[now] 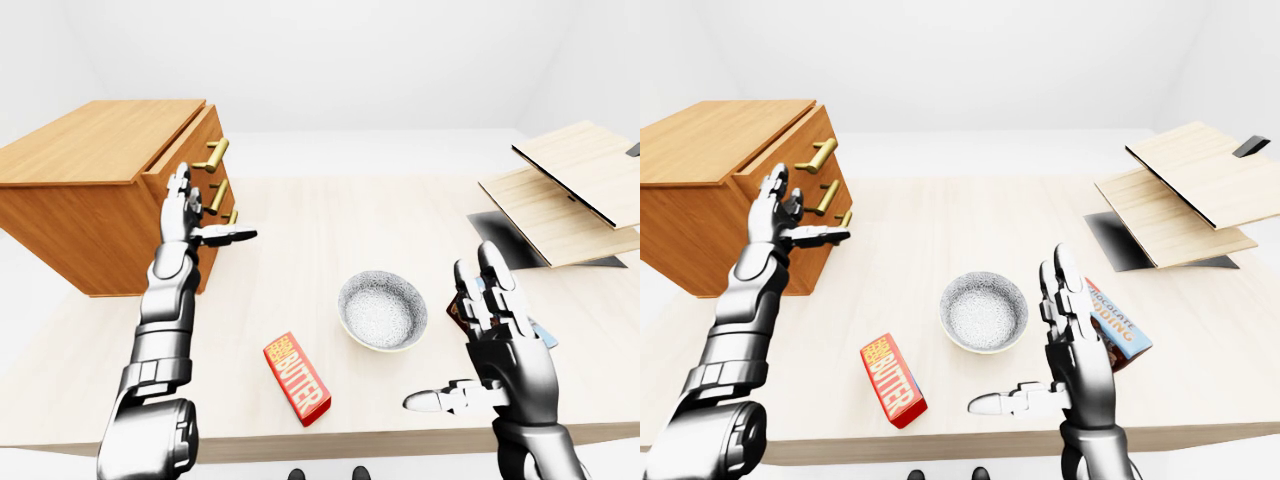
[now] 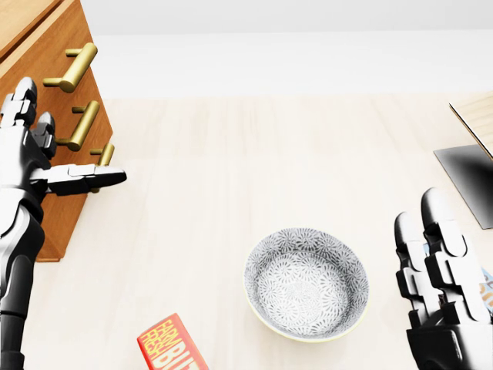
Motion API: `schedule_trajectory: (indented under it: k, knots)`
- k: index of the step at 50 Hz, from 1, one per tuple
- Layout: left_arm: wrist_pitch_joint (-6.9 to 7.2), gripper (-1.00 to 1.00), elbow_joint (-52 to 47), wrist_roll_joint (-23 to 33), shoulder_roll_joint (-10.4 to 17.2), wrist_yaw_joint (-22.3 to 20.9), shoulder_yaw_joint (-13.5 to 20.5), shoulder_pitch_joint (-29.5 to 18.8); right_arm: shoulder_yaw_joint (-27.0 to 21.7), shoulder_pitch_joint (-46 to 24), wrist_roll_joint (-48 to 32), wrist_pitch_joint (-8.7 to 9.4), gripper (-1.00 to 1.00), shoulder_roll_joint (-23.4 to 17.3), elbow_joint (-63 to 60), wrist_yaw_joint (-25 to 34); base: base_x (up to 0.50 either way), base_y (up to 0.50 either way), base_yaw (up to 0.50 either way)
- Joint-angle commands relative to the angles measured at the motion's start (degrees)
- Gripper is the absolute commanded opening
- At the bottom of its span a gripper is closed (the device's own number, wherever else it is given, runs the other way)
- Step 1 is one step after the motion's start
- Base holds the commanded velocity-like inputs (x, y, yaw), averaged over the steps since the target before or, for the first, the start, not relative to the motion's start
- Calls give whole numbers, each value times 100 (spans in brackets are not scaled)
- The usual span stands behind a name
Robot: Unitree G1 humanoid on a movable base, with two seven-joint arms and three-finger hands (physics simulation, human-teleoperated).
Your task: Close the top drawer of the cabinet and put the bowl on top of it.
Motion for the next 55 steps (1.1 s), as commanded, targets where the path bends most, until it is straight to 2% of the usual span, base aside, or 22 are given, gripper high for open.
schedule_trajectory:
  k: [1, 10, 19, 28, 42, 55]
  knots:
    - [0, 100, 336, -84, 133, 2, 23, -195, 15, -7, -1, -23, 100, -23, 26, -19, 0, 0, 0]
    - [0, 100, 390, -141, 215, -22, 59, -248, 1, 42, 31, -34, 100, -16, -25, 8, 0, 0, 0]
    - [0, 100, 1306, -303, 402, -80, 119, -690, -28, -8, 35, -17, 100, -6, 13, 21, 0, 0, 0]
    - [0, 100, 1975, -371, 478, -153, 94, -897, -13, 50, 33, -29, 100, 5, -35, 37, 0, 0, 0]
    - [0, 100, 2205, -536, 613, -197, 146, -925, 44, 88, 2, -43, 100, -20, -35, -5, 0, 0, 0]
    - [0, 100, 2029, -720, 761, -198, 236, -823, 54, 77, -10, -43, 100, -27, -22, -12, 0, 0, 0]
